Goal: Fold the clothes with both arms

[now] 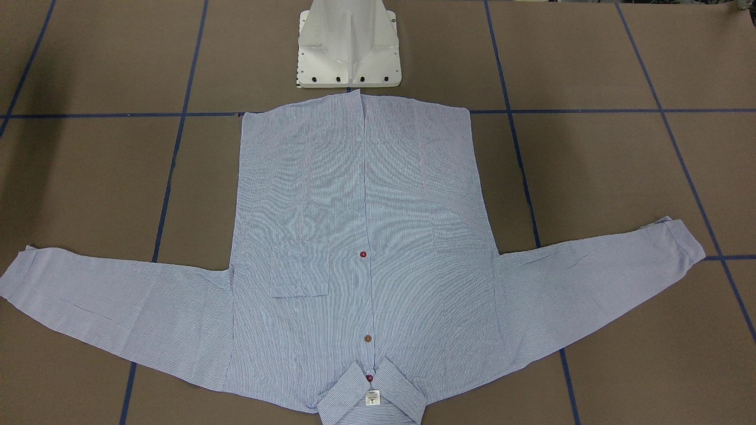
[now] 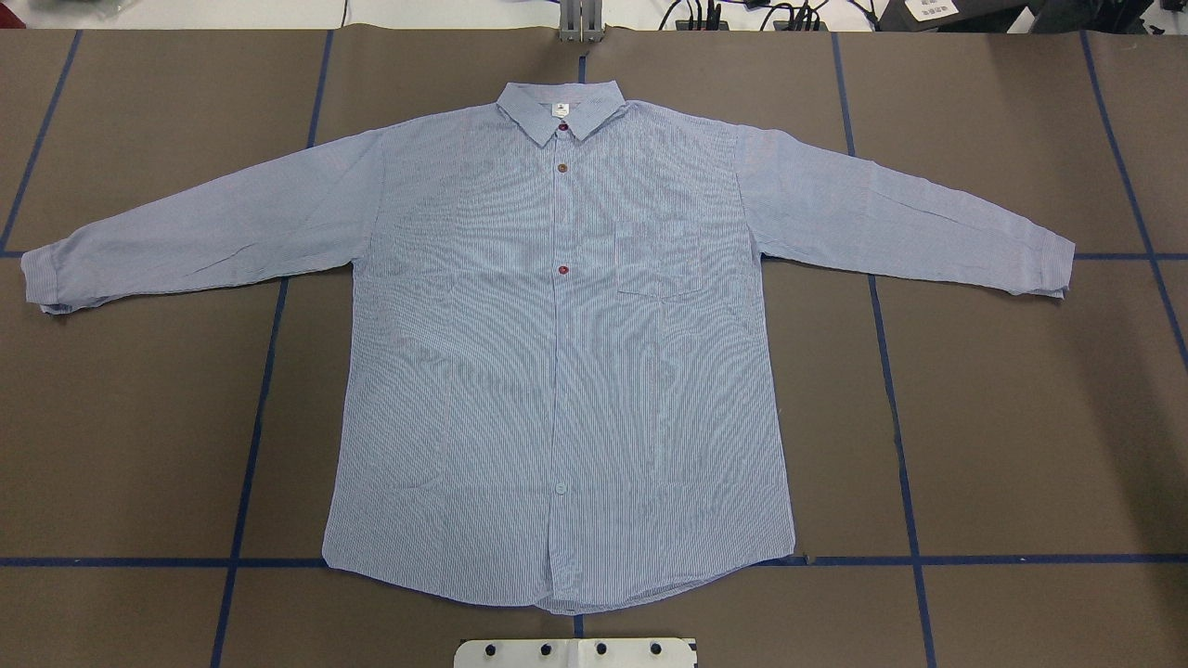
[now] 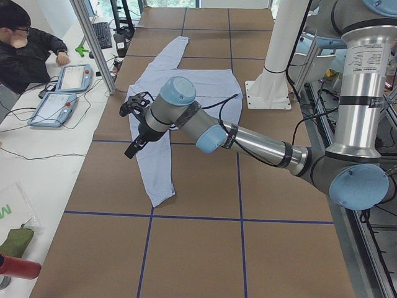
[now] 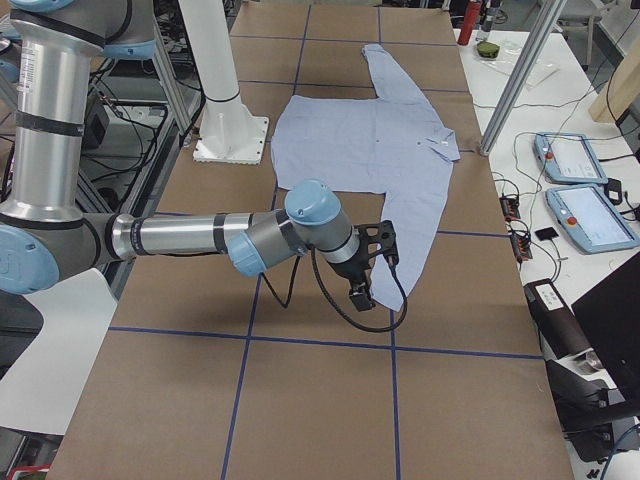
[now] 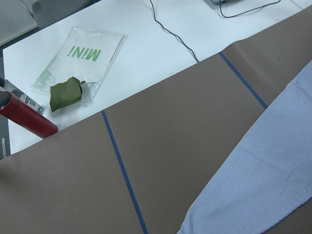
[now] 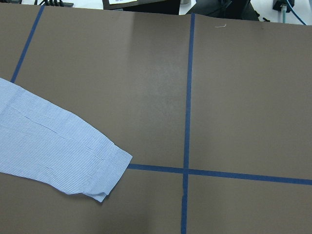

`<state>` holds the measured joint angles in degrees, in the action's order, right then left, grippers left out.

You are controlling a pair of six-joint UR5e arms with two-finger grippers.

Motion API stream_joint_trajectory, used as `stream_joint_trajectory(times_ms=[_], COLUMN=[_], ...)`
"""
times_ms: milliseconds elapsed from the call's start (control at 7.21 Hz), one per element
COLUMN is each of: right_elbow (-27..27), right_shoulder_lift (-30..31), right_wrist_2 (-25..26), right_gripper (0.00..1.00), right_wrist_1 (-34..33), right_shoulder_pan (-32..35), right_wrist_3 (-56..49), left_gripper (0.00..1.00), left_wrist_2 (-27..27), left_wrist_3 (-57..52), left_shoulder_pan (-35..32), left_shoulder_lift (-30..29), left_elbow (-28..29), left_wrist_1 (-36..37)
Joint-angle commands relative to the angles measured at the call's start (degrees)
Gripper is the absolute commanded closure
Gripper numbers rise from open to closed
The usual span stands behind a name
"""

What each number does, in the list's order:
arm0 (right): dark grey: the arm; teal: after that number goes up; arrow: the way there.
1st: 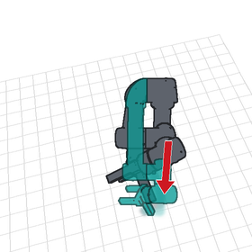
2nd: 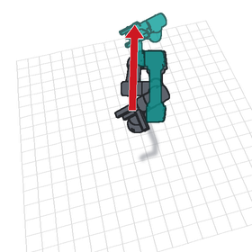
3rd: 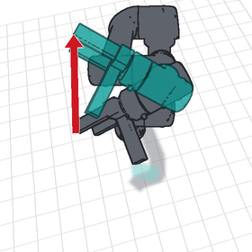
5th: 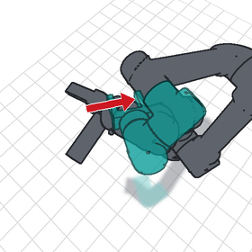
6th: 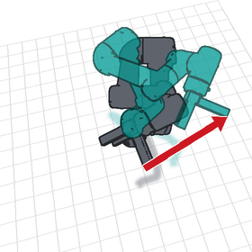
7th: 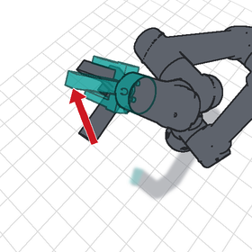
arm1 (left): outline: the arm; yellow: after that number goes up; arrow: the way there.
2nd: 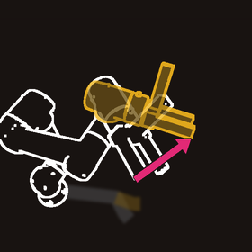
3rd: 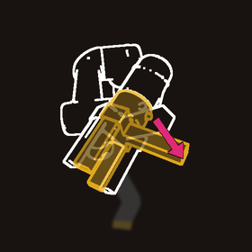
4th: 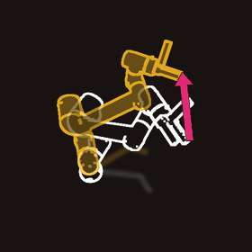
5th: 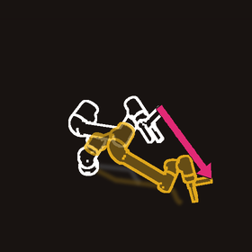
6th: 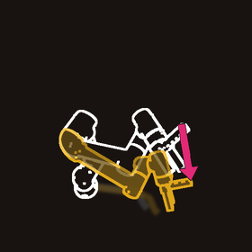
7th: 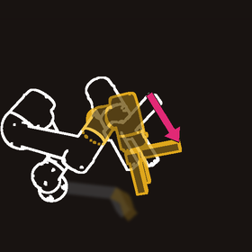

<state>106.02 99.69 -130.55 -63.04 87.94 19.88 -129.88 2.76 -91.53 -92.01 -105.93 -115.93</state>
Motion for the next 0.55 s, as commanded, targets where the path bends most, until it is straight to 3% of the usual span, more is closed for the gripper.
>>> stream_joint_trajectory(times_ms=[0,139,277,416], right_elbow=[-3.3,-5.2,-10.8,-18.2], right_shoulder_lift=[-7.6,-8.2,-8.5,-8.7], right_wrist_2=[4.9,8.8,13.2,13.9], right_gripper=[0.0,0.0,0.0,0.0], right_wrist_1=[3.2,7.3,16.4,29.2], right_shoulder_pan=[-14.1,-18.6,-21.8,-23.3], right_wrist_3=[12.2,19.9,24.3,28.2], left_gripper=[0.0,0.0,0.0,0.0], left_wrist_2=[0.1,0.1,0.0,0.0], left_wrist_3=[0.0,-0.2,-0.2,-0.3], left_shoulder_pan=[0.0,0.1,0.1,0.1], left_shoulder_lift=[0.2,0.2,0.2,0.2], left_elbow=[0.3,0.4,0.3,0.3], left_wrist_1=[-1.0,-1.0,-1.1,-1.0])
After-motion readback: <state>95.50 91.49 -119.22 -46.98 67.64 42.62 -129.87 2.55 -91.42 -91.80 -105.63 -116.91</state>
